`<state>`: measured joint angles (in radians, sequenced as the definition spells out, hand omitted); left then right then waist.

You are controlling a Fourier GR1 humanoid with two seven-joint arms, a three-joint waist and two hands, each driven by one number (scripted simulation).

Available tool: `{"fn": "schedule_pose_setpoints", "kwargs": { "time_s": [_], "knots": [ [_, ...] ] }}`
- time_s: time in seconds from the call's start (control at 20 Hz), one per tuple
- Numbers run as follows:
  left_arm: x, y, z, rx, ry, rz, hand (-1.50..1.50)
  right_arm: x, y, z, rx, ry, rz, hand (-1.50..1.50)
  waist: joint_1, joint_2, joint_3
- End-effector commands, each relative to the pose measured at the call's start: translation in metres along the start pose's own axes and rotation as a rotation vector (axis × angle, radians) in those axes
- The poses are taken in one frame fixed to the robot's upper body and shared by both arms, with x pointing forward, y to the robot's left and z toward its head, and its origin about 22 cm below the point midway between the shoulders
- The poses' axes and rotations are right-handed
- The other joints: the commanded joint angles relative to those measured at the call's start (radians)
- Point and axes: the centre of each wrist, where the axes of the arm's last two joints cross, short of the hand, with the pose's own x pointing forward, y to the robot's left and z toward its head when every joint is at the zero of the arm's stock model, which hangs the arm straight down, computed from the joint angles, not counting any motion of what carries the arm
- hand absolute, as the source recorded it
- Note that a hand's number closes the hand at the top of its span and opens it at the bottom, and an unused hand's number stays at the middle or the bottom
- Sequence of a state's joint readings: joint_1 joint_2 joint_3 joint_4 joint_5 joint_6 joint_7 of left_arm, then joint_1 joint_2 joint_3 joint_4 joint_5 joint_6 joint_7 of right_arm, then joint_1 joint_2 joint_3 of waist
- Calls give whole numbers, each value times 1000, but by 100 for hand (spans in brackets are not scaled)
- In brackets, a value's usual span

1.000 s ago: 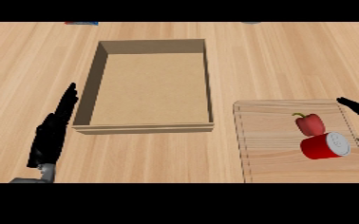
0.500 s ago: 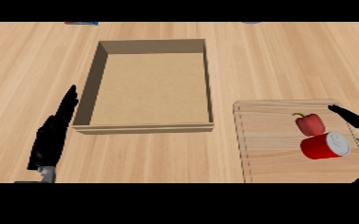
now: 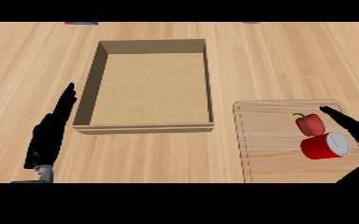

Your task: Pick the can from the cutting board and place it in the cardboard box

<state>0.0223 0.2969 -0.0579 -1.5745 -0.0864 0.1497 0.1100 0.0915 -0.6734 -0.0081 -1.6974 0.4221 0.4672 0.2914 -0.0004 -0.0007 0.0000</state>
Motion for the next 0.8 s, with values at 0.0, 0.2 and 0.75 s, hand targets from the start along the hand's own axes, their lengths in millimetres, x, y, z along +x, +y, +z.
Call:
{"fn": "schedule_pose_setpoints", "kwargs": {
  "time_s": [0.0, 0.2, 0.75],
  "knots": [
    [-12, -2, -2, 0, 7, -7, 0, -19, 15, -2, 0, 12, -6, -150, -2, 0, 0],
    [-1, -1, 2, -1, 2, 9, 0, 10, 6, -20, -9, -15, -24, -150, 4, 1, 0],
    [-6, 16, -14, 10, 8, -5, 0, 5, 27, -10, 15, 11, 13, -150, -3, 0, 0]
  ]
}}
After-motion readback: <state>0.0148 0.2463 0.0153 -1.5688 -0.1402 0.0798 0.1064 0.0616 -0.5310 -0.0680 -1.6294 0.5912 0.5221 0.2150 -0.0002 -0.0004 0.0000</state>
